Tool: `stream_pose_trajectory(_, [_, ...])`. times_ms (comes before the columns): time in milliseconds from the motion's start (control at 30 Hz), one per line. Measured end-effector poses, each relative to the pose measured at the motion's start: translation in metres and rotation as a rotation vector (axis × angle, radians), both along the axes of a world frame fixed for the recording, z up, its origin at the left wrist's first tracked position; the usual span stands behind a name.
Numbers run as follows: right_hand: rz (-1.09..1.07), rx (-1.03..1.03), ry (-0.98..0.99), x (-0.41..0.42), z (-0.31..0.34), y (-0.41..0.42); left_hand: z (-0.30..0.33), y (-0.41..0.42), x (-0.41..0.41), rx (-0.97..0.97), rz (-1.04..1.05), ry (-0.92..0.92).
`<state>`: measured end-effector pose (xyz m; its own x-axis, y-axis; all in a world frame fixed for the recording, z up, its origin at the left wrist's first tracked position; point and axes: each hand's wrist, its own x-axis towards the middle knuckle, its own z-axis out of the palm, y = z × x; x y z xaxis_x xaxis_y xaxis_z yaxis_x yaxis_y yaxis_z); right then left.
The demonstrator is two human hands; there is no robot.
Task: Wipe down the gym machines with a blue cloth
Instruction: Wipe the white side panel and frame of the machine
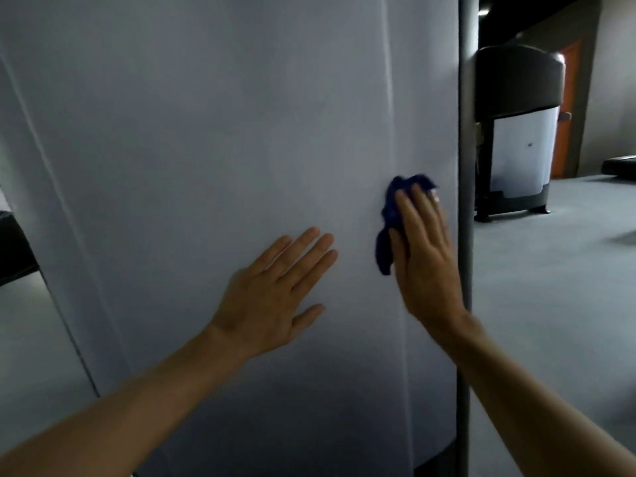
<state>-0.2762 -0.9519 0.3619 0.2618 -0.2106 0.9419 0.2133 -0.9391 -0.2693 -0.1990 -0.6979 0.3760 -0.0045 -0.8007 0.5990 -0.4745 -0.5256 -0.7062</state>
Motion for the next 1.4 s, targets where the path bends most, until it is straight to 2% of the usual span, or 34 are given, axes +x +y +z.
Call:
stream_pose_trajectory(100, [0.053, 0.743, -0.035, 0.007, 0.043, -0.031, -0.008, 0.01, -0.001, -0.066, 0.019, -0.009])
stream_pose_trajectory(133, [0.088, 0.893, -0.042, 0.008, 0.059, -0.029, -0.012, 0.012, -0.001, -0.095, 0.026, -0.01])
stream_pose_trajectory(167, [0.116, 0.93, -0.054, 0.008, 0.071, -0.019, -0.016, 0.014, 0.0, -0.122, 0.035, -0.008])
stream_pose_trajectory(233, [0.119, 0.783, -0.096, 0.008, 0.085, 0.021, -0.025, 0.021, 0.002, -0.18, 0.039, 0.016])
stream_pose_trajectory(367, [0.01, 0.123, -0.153, 0.015, 0.072, 0.109, -0.047, 0.043, 0.009, -0.318, 0.034, 0.088])
stream_pose_trajectory(500, [-0.022, -0.636, 0.075, 0.033, 0.029, 0.159, -0.068, 0.081, 0.018, -0.425, 0.089, 0.151])
stream_pose_trajectory(633, [-0.079, -1.044, 0.212, 0.03, -0.028, 0.152, -0.089, 0.125, 0.022, -0.42, 0.186, 0.229])
stream_pose_trajectory(733, [-0.13, -1.323, 0.254, 0.025, -0.024, 0.135, -0.093, 0.152, 0.017, -0.393, 0.263, 0.318])
stream_pose_trajectory(800, [-0.133, -1.34, 0.223, 0.027, 0.004, 0.133, -0.092, 0.163, 0.012, -0.402, 0.298, 0.374])
stream_pose_trajectory(933, [-0.174, -0.938, 0.134, 0.026, 0.063, 0.151, -0.094, 0.173, -0.001, -0.458, 0.299, 0.525])
stream_pose_trajectory(1033, [-0.127, -0.742, 0.142, 0.024, 0.05, 0.174, -0.103, 0.176, -0.013, -0.45, 0.314, 0.639])
stream_pose_trajectory(1067, [-0.104, -0.777, 0.166, 0.025, 0.035, 0.178, -0.105, 0.178, -0.016, -0.431, 0.32, 0.669])
stream_pose_trajectory(1200, [0.001, -1.15, 0.251, 0.037, -0.026, 0.181, -0.107, 0.194, -0.036, -0.323, 0.395, 0.761])
stream_pose_trajectory(1400, [0.116, -1.091, 0.235, 0.043, -0.021, 0.192, -0.088, 0.221, -0.084, -0.267, 0.579, 0.84])
